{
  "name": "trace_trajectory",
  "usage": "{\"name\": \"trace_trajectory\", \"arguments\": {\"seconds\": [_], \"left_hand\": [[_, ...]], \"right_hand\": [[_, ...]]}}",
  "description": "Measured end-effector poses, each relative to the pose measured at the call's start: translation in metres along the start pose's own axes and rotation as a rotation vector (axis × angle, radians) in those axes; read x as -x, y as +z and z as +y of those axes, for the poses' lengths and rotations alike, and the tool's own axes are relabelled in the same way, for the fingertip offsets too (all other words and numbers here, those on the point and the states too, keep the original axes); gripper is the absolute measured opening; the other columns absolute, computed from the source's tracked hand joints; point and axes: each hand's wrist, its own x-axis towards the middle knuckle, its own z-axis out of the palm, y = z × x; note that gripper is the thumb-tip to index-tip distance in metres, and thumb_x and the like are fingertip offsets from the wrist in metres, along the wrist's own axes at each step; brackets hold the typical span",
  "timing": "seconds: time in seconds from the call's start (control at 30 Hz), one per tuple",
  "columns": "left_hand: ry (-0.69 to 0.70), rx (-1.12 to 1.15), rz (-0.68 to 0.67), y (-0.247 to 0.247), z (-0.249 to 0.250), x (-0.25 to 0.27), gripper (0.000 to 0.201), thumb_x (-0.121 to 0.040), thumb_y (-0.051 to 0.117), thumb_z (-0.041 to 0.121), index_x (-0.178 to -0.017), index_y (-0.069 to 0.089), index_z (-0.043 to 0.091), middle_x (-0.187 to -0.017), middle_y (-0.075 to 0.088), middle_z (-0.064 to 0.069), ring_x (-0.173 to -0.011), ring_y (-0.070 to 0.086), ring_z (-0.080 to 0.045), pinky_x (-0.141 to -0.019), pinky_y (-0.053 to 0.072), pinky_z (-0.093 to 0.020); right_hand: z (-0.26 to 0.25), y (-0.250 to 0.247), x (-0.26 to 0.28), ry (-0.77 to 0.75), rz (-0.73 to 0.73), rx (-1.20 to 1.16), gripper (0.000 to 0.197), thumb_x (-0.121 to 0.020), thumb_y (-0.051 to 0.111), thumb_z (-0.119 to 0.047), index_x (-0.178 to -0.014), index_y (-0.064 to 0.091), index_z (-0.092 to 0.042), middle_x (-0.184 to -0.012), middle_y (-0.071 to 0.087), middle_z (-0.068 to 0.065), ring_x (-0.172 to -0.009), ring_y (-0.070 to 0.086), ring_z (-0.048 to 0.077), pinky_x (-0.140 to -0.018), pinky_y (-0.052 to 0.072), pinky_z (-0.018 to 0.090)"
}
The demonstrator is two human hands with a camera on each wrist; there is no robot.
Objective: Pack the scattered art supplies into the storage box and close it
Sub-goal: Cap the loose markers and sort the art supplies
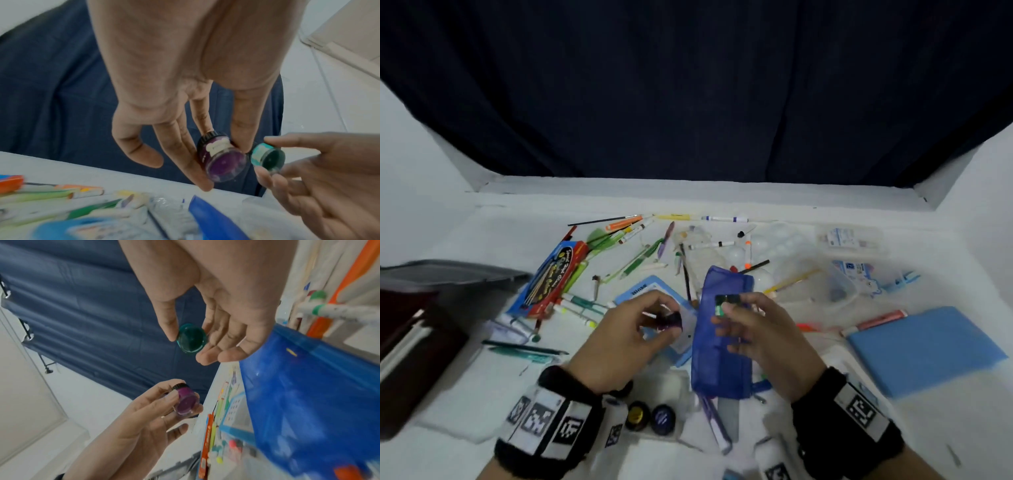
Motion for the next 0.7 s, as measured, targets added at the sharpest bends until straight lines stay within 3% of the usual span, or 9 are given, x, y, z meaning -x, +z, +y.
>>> {"name": "trace_trajectory", "arguments": {"seconds": [0.1, 0.2, 0.27, 0.37, 0.5, 0.57, 0.7], "left_hand": [[-0.012, -0.055, 0.061, 0.005, -0.019, 0.032, 0.027, -0.084, 0.078, 0.013, -0.101, 0.066, 0.031, -0.101, 0.069, 0.019, -0.092, 0.067, -0.003, -0.075, 0.048, -0.015], [-0.042, -0.072, 0.020, 0.006, -0.034, 0.052, 0.032, -0.083, 0.078, 0.013, -0.104, 0.066, 0.034, -0.106, 0.069, 0.022, -0.096, 0.067, 0.002, -0.083, 0.052, -0.020], [-0.050, -0.112, -0.009, 0.004, -0.044, 0.061, 0.036, -0.081, 0.080, 0.018, -0.108, 0.067, 0.036, -0.107, 0.069, 0.026, -0.100, 0.064, 0.007, -0.089, 0.050, -0.018], [-0.033, -0.194, -0.015, 0.000, -0.056, 0.065, 0.038, -0.078, 0.083, 0.028, -0.111, 0.068, 0.040, -0.106, 0.067, 0.030, -0.103, 0.059, 0.011, -0.094, 0.047, -0.017], [0.021, -0.227, -0.041, 0.000, -0.065, 0.061, 0.038, -0.076, 0.083, 0.031, -0.109, 0.066, 0.040, -0.106, 0.069, 0.026, -0.102, 0.060, 0.007, -0.094, 0.048, -0.023], [0.059, -0.211, -0.042, 0.001, -0.068, 0.060, 0.042, -0.075, 0.083, 0.031, -0.111, 0.063, 0.040, -0.107, 0.070, 0.023, -0.101, 0.062, 0.004, -0.094, 0.049, -0.028], [0.078, -0.209, -0.027, 0.005, -0.074, 0.059, 0.050, -0.073, 0.081, 0.035, -0.115, 0.054, 0.041, -0.106, 0.070, 0.019, -0.099, 0.064, -0.002, -0.092, 0.051, -0.037]], "right_hand": [[0.014, 0.014, 0.009, 0.013, -0.004, 0.121, 0.022, -0.087, 0.071, -0.016, -0.105, 0.059, -0.014, -0.097, 0.075, 0.014, -0.084, 0.071, 0.022, -0.068, 0.048, 0.031], [0.029, 0.025, 0.018, -0.004, -0.045, 0.293, 0.020, -0.089, 0.069, -0.020, -0.108, 0.063, -0.016, -0.094, 0.076, 0.007, -0.092, 0.070, 0.019, -0.071, 0.047, 0.027], [0.037, 0.030, 0.024, -0.020, -0.063, 0.384, 0.022, -0.085, 0.074, -0.018, -0.105, 0.063, -0.018, -0.092, 0.076, 0.005, -0.092, 0.070, 0.016, -0.075, 0.050, 0.024], [0.050, 0.039, 0.031, -0.081, -0.062, 0.553, 0.030, -0.074, 0.082, -0.019, -0.094, 0.059, -0.023, -0.091, 0.076, -0.005, -0.091, 0.069, 0.009, -0.085, 0.052, 0.029], [0.061, 0.052, 0.041, -0.155, -0.032, 0.821, 0.030, -0.075, 0.079, -0.025, -0.091, 0.055, -0.027, -0.090, 0.072, -0.014, -0.084, 0.065, -0.002, -0.072, 0.047, 0.012], [0.066, 0.057, 0.043, -0.184, -0.024, 0.916, 0.030, -0.075, 0.077, -0.030, -0.092, 0.053, -0.029, -0.091, 0.070, -0.014, -0.086, 0.064, -0.002, -0.071, 0.047, 0.015], [0.077, 0.063, 0.046, -0.223, 0.030, 1.073, 0.041, -0.068, 0.062, -0.056, -0.099, 0.048, -0.034, -0.098, 0.068, -0.019, -0.096, 0.064, 0.007, -0.083, 0.050, 0.040]]}}
